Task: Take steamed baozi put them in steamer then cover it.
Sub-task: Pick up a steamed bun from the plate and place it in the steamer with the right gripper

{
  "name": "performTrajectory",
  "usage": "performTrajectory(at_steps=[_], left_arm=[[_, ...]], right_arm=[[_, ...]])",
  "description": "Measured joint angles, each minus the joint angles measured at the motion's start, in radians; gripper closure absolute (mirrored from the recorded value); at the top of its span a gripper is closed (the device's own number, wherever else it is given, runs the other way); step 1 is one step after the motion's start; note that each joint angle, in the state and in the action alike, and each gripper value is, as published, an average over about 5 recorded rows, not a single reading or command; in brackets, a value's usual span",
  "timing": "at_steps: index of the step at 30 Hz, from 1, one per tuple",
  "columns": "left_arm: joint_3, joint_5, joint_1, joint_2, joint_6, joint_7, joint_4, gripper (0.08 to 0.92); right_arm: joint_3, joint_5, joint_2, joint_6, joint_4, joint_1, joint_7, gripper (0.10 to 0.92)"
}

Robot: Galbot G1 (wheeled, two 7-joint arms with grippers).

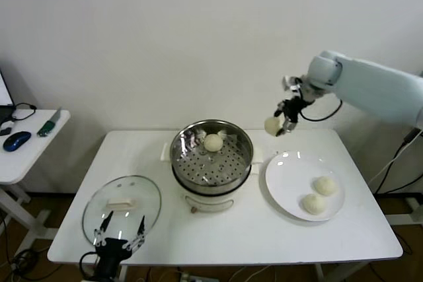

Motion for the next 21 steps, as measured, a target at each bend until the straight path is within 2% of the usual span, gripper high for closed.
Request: performTrajectory(at_steps=[10,21], left_arm=[[-0.008,-0.012,0.025,0.005,-0.023,-0.002,-0.006,0.177],[-0.005,-0.020,0.038,0.007,-0.041,-0.004,0.000,0.177]], right_arm=[[-0.050,0.155,0.194,-0.045,-0.009,0.049,0.037,0.346],[-0.110,0.221,0.380,-0.071,-0.042,-0.003,0.070,0.339]])
